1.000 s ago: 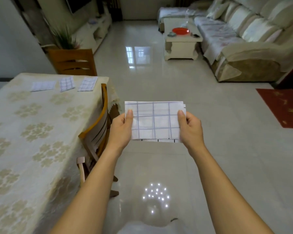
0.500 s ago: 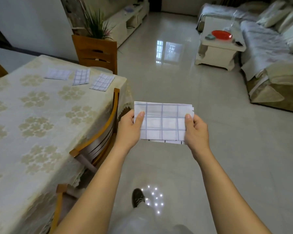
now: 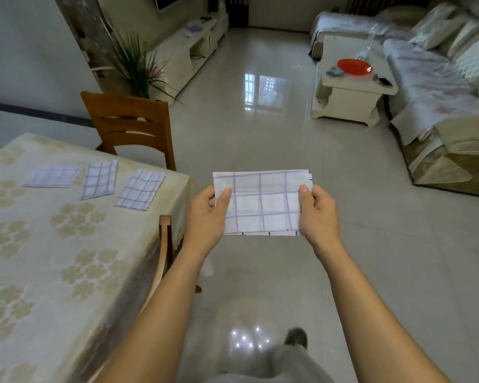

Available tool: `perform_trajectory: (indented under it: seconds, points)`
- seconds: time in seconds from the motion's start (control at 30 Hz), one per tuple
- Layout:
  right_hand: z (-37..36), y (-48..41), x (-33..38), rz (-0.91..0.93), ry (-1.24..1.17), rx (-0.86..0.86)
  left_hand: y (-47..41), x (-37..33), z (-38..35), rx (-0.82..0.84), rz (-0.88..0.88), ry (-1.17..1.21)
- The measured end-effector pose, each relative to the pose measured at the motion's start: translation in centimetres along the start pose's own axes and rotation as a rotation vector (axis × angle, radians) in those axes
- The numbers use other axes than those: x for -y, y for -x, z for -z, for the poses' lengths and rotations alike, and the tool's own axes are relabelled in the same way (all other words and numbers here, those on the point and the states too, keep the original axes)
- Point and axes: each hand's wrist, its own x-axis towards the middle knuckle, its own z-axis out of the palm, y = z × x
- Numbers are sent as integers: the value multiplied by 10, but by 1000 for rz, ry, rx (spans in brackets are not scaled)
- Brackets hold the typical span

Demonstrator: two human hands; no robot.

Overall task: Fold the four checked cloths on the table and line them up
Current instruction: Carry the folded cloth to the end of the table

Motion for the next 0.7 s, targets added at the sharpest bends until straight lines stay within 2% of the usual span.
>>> perform_trajectory:
  seconds: [0.2, 0.43, 0.7]
  points:
    - [-28, -124, -12, 15, -21, 82, -106, 5, -34, -158, 17, -97]
    - [-50, -267, 20, 106, -33, 243, -210, -24, -66, -357, -18, -119]
    - [-112, -365, 10, 115, -1, 372, -302, -1, -63, -505, 19, -189]
